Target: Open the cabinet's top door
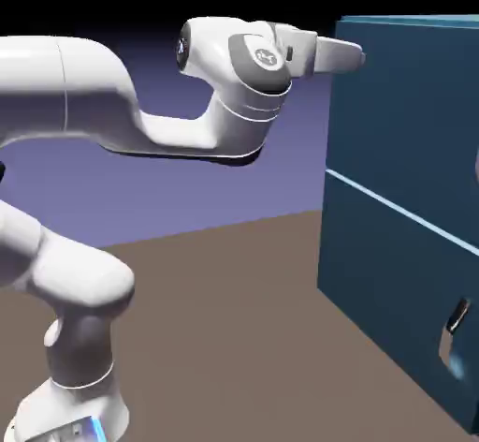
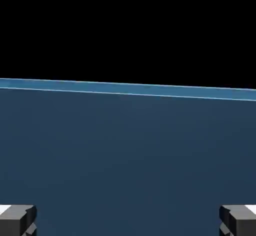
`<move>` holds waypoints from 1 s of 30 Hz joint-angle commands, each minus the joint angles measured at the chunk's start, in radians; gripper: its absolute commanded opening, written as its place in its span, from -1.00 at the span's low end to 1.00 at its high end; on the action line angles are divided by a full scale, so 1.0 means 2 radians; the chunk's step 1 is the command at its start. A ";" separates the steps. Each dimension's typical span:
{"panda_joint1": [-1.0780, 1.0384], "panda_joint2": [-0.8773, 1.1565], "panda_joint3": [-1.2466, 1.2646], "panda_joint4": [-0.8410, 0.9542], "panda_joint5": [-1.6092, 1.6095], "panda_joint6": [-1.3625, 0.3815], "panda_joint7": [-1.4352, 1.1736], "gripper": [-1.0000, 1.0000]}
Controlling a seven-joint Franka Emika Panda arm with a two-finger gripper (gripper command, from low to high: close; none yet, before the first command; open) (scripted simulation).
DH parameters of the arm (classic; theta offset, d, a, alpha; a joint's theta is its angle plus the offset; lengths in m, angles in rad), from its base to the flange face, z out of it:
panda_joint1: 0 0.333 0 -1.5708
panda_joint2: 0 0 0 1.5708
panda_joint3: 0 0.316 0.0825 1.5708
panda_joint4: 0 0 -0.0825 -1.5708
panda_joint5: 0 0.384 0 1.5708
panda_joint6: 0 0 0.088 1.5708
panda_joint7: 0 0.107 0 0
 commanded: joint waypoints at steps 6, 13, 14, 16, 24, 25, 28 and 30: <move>0.054 -0.020 -0.061 0.042 -0.130 0.007 0.089 0.00; 0.116 -0.042 -0.132 0.092 -0.283 0.015 0.192 0.00; 0.125 -0.046 -0.142 0.099 -0.304 0.016 0.207 0.00; 0.143 -0.052 -0.163 0.113 -0.348 0.018 0.237 0.00; 0.214 -0.078 -0.244 0.169 -0.522 0.027 0.355 0.00; 0.223 -0.082 -0.254 0.177 -0.544 0.028 0.370 0.00; 0.250 -0.091 -0.285 0.198 -0.609 0.031 0.415 0.00; 0.260 -0.095 -0.297 0.206 -0.635 0.033 0.432 0.00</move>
